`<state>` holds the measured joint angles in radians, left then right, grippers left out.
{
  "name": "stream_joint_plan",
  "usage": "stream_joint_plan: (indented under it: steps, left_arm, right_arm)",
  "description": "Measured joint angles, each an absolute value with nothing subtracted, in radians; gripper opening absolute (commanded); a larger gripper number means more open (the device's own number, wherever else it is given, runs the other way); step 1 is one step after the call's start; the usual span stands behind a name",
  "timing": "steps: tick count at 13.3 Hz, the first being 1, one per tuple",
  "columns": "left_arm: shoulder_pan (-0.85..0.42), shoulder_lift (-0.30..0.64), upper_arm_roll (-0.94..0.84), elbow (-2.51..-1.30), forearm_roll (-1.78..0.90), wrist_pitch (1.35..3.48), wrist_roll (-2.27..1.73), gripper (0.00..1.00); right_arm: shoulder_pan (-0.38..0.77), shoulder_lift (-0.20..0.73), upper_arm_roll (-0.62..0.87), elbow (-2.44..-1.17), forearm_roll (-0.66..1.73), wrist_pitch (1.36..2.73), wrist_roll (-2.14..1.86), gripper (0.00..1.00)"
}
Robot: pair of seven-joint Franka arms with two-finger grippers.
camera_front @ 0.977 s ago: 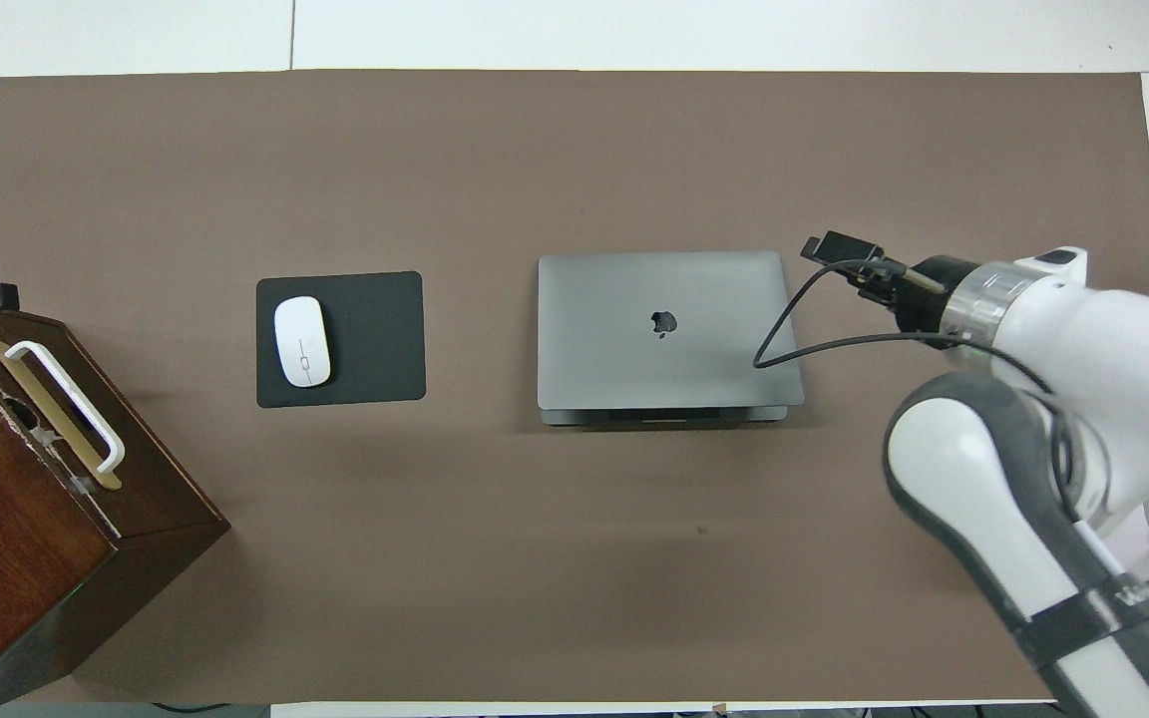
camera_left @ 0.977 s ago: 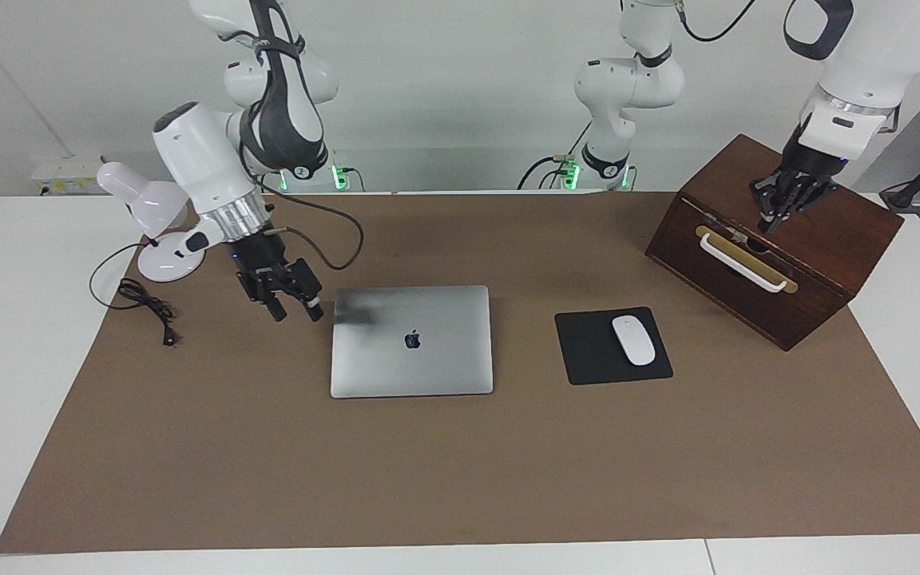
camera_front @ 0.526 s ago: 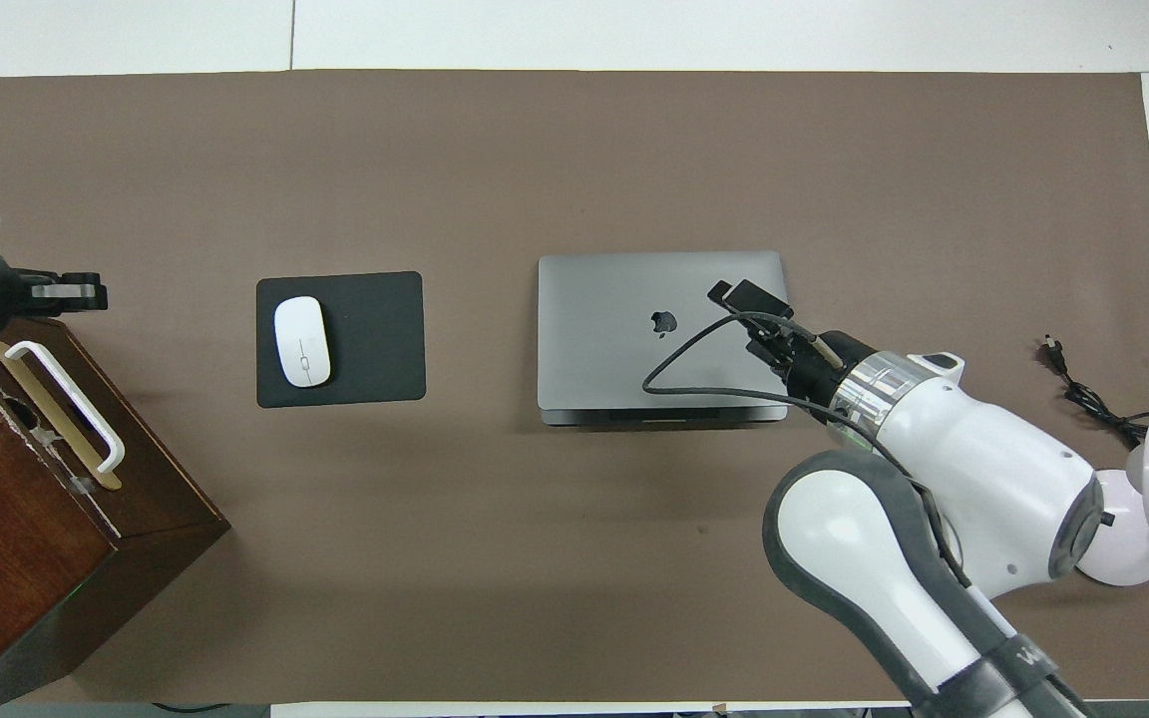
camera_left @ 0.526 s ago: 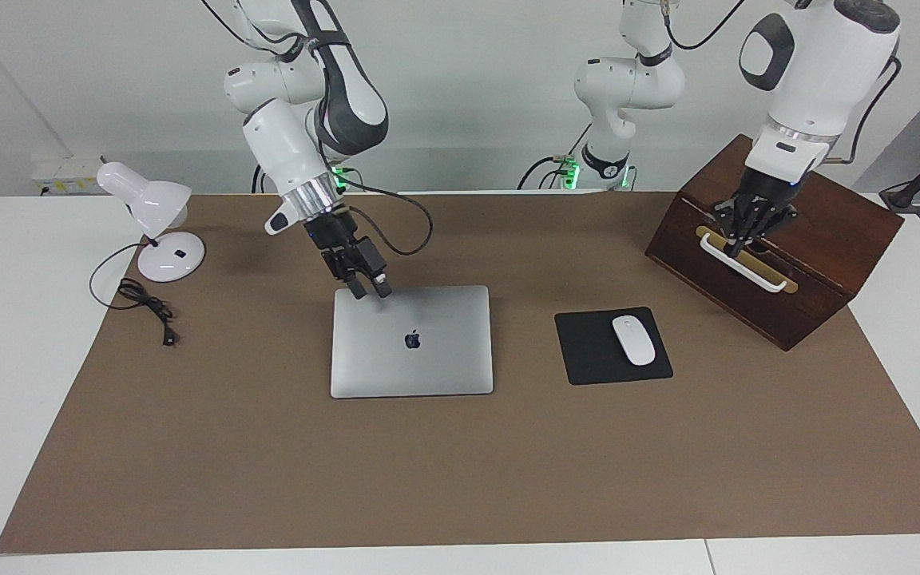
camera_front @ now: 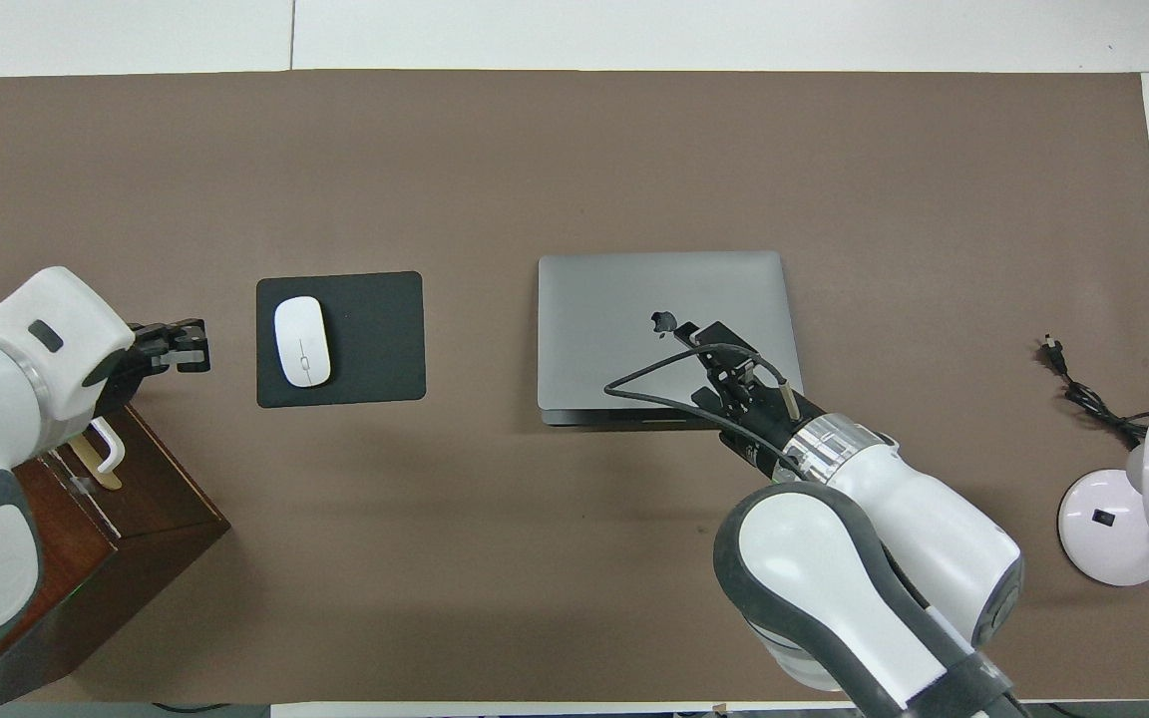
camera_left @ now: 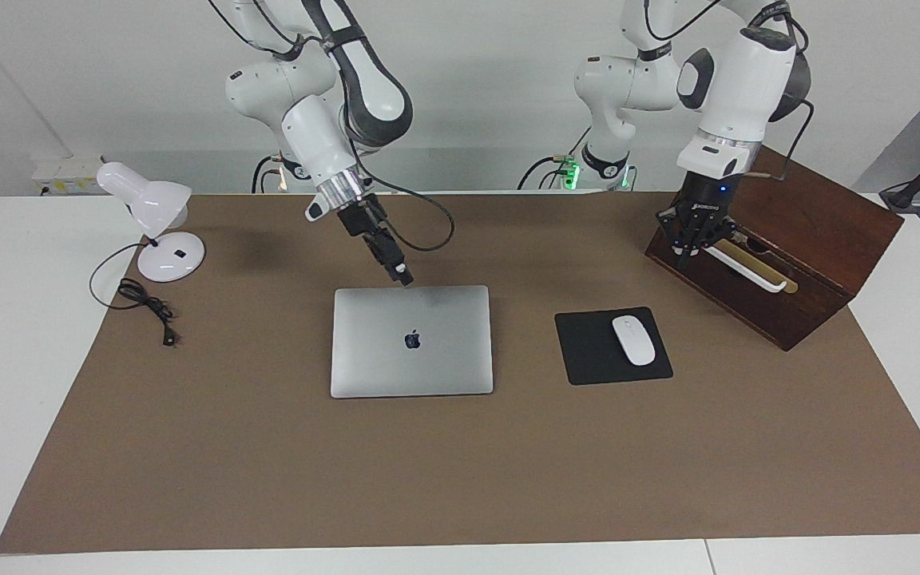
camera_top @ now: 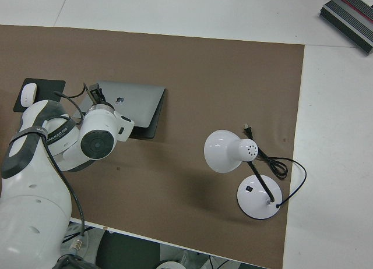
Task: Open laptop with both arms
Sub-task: 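Reach the right gripper to the laptop's front edge while the left gripper advances, then move the left gripper past the mouse pad toward the laptop's front corner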
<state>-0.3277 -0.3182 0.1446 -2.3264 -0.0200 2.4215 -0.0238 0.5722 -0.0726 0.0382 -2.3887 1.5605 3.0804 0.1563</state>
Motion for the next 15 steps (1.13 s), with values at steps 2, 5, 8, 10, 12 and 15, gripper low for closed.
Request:
stream_joint_plan:
  steps: [2, 5, 8, 10, 12, 15]
  left_arm:
    - [-0.36, -0.343, 0.142, -2.403, -0.02, 2.512, -0.029, 0.0]
    - [-0.383, -0.349, 0.126, -2.475, -0.02, 2.631, -0.037, 0.0]
    - [-0.426, -0.333, 0.123, -2.533, -0.02, 2.761, -0.076, 0.0]
    - [-0.461, -0.293, 0.123, -2.552, -0.02, 2.84, -0.099, 0.0]
    - [-0.493, -0.23, 0.122, -2.557, -0.02, 2.929, -0.115, 0.0]
    - [-0.528, -0.135, 0.121, -2.557, -0.02, 3.057, -0.14, 0.0]
  right_arm:
    - [0.591, -0.063, 0.038, -2.391, 1.574, 3.087, 0.156, 1.0]
    - [0.596, -0.041, 0.038, -2.393, 1.576, 3.087, 0.156, 1.0]
    - [0.596, -0.025, 0.037, -2.394, 1.583, 3.087, 0.156, 1.0]
    - [0.598, -0.02, 0.037, -2.395, 1.643, 3.087, 0.154, 1.0]
    - [0.607, -0.019, 0.037, -2.397, 1.692, 3.092, 0.149, 1.0]
    - [0.611, -0.018, 0.038, -2.398, 1.721, 3.121, 0.149, 1.0]
